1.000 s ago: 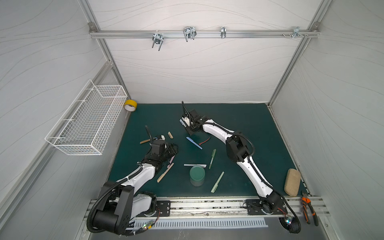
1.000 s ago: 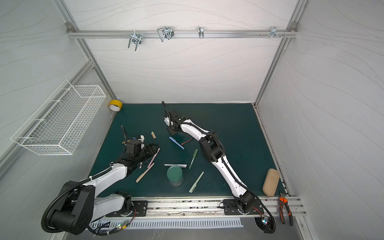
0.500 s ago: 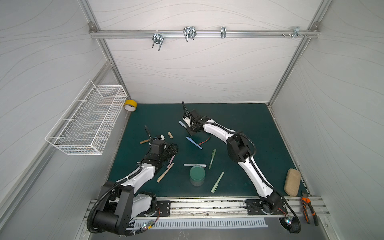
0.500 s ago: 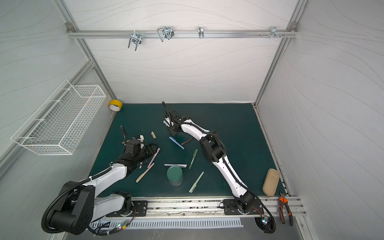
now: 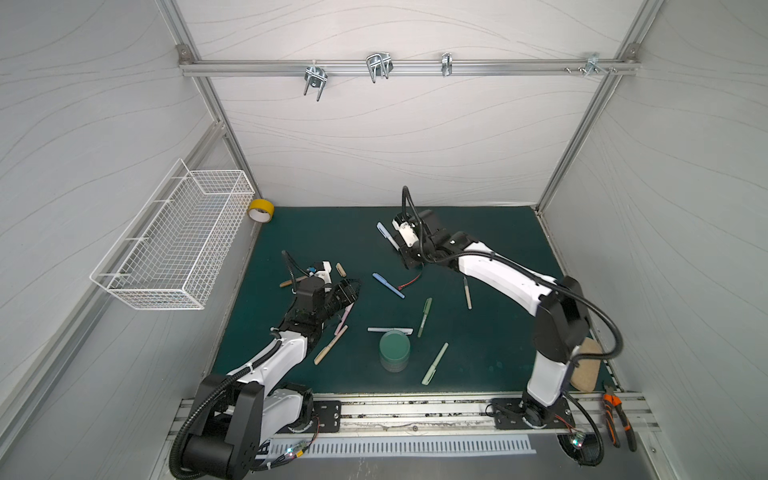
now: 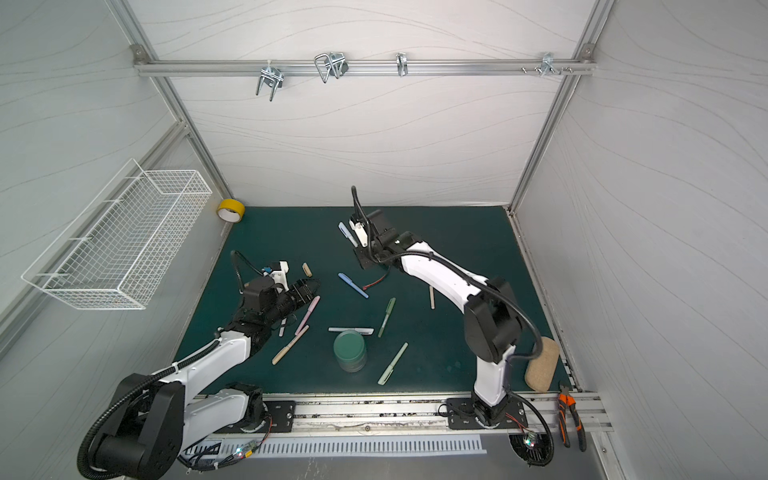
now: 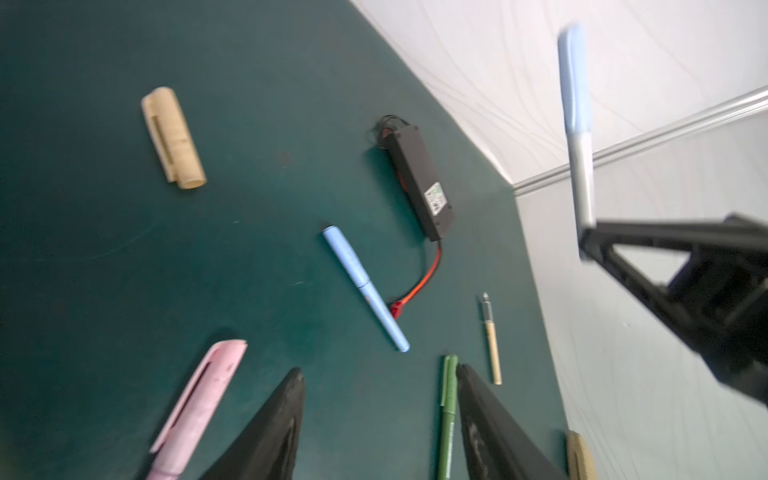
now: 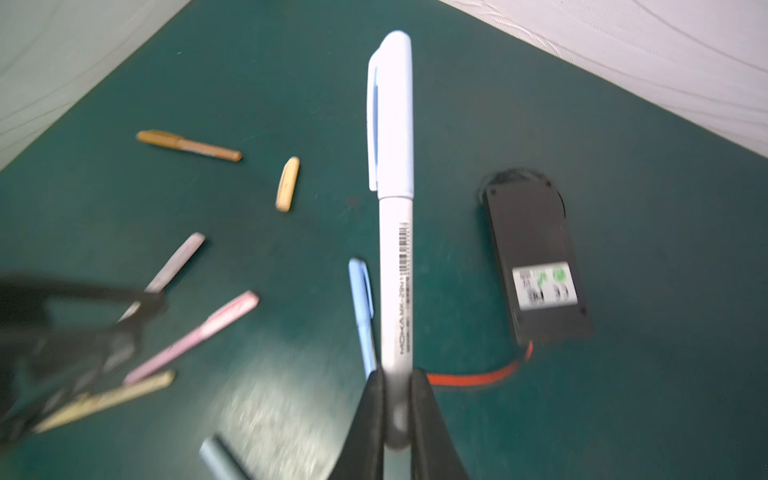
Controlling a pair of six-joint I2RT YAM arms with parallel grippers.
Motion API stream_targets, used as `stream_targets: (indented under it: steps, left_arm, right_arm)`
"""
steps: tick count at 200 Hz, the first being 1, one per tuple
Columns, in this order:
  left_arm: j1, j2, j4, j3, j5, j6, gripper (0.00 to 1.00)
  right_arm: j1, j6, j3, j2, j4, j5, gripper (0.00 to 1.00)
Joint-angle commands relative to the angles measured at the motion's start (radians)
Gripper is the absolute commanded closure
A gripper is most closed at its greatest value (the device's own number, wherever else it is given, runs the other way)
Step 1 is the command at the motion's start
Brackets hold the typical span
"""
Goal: Open the pen caps
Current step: 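Reach the right gripper to the white pen with blue cap and grasp it, then lift the white pen toward the left gripper while the left gripper approaches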
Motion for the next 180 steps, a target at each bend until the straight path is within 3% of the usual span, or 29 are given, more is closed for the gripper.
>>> stream_targets:
  steps: [1, 34, 84, 180]
  left_arm:
    - [-0.026, -0.012, 0.144, -0.002, 0.074, -0.008, 0.41]
    - [-0.085, -0.020, 0.219, -0.002, 0.121, 0.029, 0.40]
    - [-0.128, -0.030, 0.293, -0.009, 0.163, 0.044, 0.40]
    - [-0.135, 0.048, 0.461, -0.012, 0.263, -0.013, 0.39]
  right_arm:
    - [0.007, 0.064, -0.187, -0.136, 0.063, -0.021, 1.00]
    - [0.014, 0.128, -0.457, -0.381, 0.122, -0.063, 1.00]
    - [0.020, 0.127, -0.721, -0.645, 0.266, -0.128, 1.00]
    - [0.020, 0.109, -0.826, -0.663, 0.454, -0.260, 1.00]
